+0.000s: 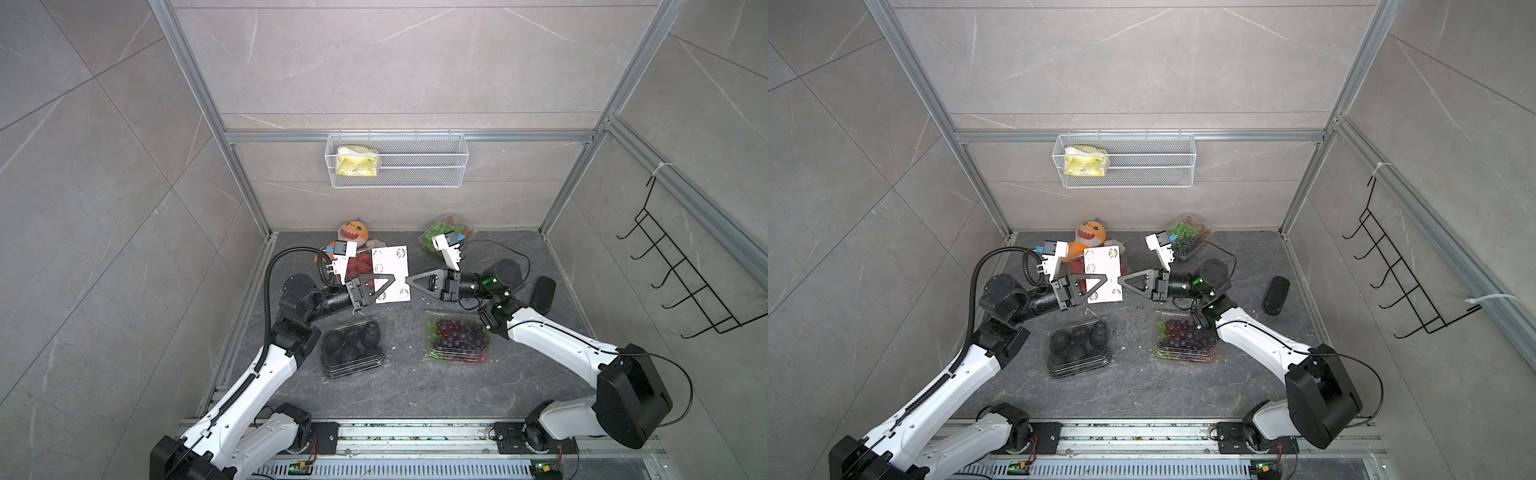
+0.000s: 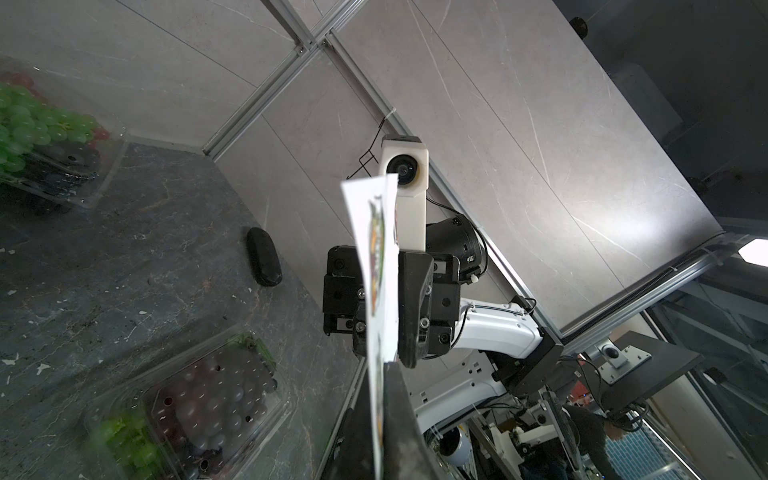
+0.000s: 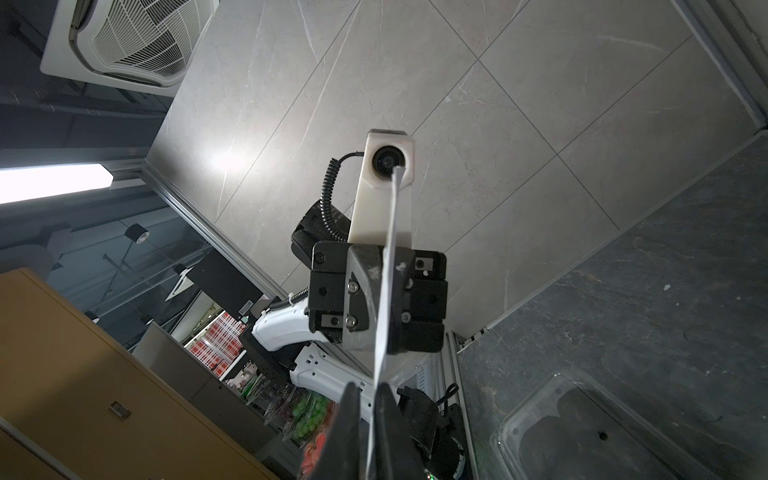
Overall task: Label fruit boxes
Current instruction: Adjust the label sticker.
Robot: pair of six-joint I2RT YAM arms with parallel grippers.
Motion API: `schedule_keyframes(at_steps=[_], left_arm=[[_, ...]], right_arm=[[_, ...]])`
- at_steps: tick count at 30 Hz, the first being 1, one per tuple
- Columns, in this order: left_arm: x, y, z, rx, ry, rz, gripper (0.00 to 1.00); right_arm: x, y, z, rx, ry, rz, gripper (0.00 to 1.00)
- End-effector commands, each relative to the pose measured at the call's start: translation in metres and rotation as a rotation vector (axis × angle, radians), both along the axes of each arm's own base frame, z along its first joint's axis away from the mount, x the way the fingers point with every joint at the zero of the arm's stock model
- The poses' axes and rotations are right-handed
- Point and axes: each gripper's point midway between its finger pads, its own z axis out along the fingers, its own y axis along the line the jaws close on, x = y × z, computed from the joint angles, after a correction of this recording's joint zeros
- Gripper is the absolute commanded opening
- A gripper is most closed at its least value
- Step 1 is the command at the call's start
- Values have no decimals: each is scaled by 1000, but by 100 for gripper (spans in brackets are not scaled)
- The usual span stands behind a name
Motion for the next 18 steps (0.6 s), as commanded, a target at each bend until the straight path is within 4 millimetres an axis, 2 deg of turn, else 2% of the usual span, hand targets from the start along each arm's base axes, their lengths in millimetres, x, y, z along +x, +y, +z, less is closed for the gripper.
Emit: schedule_keyframes(at_steps=[1, 4, 18], left_arm=[[-8, 2, 18, -24, -73, -9, 0], [-8, 2, 19, -25, -77, -11, 0], [-6, -1, 12, -31, -57, -27, 0]], right_arm=[[1, 1, 3, 8, -13, 4, 7], [1, 2, 3, 10, -9, 10, 0], [-8, 18, 9, 19, -25, 66, 0]])
